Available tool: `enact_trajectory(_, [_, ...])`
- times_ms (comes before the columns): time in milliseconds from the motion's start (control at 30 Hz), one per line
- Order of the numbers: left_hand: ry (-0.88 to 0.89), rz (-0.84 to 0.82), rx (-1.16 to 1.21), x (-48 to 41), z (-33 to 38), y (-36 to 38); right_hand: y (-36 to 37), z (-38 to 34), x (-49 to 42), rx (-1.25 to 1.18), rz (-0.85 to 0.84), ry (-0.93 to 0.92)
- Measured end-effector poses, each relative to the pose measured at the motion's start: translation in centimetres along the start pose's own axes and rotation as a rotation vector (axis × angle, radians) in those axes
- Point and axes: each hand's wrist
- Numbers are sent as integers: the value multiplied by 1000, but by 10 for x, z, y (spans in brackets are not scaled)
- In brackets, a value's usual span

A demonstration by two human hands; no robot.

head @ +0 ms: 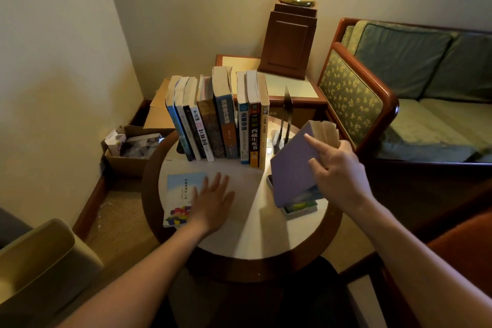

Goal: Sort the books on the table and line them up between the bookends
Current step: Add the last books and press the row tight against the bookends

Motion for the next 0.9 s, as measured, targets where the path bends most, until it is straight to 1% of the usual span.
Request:
enact_trajectory(67, [-20, -53, -125, -11, -25, 2, -1, -3, -12, 36, 21, -61])
enact_trajectory(133, [20, -80, -226, -15, -45, 9, -1, -5, -28, 79, 33, -96])
enact_trajectory(200, [60, -19, -260, -15, -55, 21, 1, -7, -45, 131, 34, -135])
enact_trajectory(267, [67, 100, -271, -11, -56, 31, 6, -10, -62, 171, 26, -182])
enact_trajectory(333, [70, 189, -280, -10, -56, 37, 12, -14, -77, 194, 6, -193])
enact_trajectory(467, [63, 230, -301, -11, -54, 40, 26, -25, -107, 276, -48, -185])
enact_trajectory(600, [57, 235, -304, -21, -55, 41, 42, -28, -136, 270, -79, -200])
enact_trajectory(733, [72, 248, -301, -31, -53, 38, 51, -24, -163, 274, -112, -118])
enact_trajectory(800, [64, 244, -320, -34, -53, 38, 57, -17, -174, 269, -145, -42])
enact_trajectory(900, [60, 243, -341, -35, -52, 38, 70, 0, -186, 219, -261, 89])
Point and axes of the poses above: each hand's wrist, its own x-axis away from the middle knuckle, its own y-axis out of the palm, z = x × y, and after that the axes turned 13 degrees about -x, right-handed
